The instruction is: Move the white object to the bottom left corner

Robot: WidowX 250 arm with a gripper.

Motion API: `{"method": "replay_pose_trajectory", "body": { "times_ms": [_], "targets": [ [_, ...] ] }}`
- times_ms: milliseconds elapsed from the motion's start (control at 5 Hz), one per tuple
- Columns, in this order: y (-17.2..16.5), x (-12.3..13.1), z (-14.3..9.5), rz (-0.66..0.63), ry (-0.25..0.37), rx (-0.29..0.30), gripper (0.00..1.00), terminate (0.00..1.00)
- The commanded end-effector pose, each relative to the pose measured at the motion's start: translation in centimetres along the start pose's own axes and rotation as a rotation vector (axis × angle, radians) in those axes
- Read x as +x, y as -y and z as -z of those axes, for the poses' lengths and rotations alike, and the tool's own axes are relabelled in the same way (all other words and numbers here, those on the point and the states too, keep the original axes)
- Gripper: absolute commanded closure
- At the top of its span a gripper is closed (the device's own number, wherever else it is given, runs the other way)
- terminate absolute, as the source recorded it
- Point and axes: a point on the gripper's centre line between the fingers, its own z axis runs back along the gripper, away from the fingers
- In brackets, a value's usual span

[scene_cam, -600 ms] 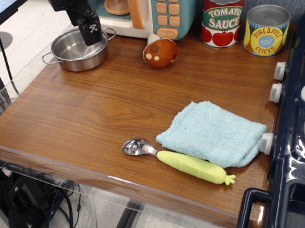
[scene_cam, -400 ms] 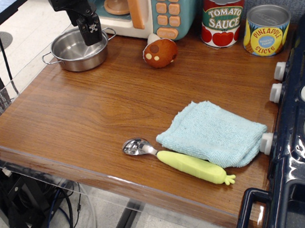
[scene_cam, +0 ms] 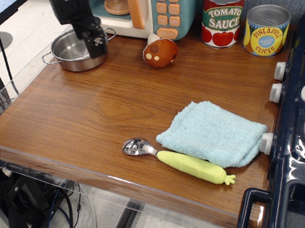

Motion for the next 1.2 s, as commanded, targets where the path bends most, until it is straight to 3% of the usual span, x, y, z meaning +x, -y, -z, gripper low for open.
{"method": "replay_pose_trajectory", "body": {
  "times_ms": [0,200,600,1000],
  "targets": [
    [-1.6,-3.4,-4.2,0.095,-0.115,-0.002,0.0,0.0],
    [-2.3,-4.8,-4.3,0.14,-0.162,0.025,0.0,0.0],
    [-2.1,-7.4,-2.9,0.184,-0.2,0.077,0.0,0.0],
    [-3.3,-9.7,-1.1,0.282,-0.155,0.073,0.0,0.0]
  ]
}}
